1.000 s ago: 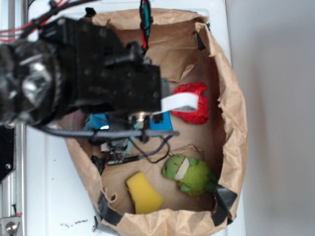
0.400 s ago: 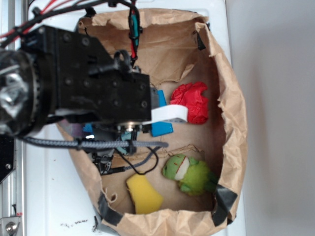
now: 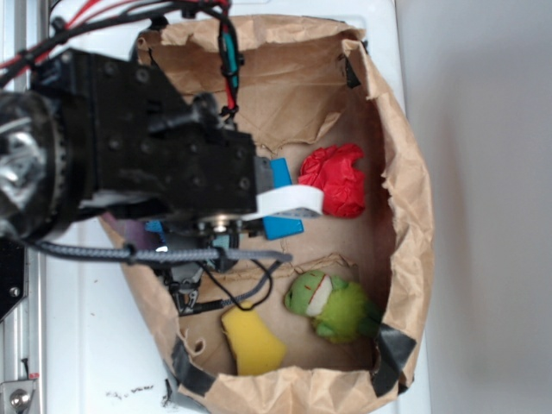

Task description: Grab the blue cloth.

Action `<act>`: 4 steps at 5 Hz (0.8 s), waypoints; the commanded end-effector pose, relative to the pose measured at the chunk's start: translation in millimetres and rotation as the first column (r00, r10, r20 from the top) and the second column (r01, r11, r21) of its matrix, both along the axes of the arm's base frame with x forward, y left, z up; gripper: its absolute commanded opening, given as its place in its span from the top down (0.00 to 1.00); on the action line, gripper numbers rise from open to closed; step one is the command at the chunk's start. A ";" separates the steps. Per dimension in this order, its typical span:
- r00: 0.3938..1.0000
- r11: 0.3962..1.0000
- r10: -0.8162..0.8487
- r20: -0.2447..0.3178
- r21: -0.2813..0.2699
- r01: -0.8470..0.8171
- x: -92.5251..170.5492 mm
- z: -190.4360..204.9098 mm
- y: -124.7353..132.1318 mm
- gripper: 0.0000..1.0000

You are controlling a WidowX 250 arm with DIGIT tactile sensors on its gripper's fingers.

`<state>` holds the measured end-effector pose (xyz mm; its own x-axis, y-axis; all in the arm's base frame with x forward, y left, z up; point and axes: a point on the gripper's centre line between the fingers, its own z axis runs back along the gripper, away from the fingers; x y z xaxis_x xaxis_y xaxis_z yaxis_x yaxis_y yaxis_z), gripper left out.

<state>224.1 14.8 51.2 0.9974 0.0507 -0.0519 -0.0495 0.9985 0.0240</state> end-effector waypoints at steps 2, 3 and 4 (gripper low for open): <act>0.997 1.000 0.003 0.075 0.027 -0.005 15.9 -15.8 -5.0 0.00; 0.997 0.999 0.002 0.078 0.038 -0.005 17.7 -21.0 -5.3 0.00; 0.996 0.998 -0.011 0.085 0.067 0.005 17.3 -35.0 -8.6 0.00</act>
<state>239.6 8.6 17.3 0.9984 0.0503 0.0242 -0.0521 0.9950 0.0853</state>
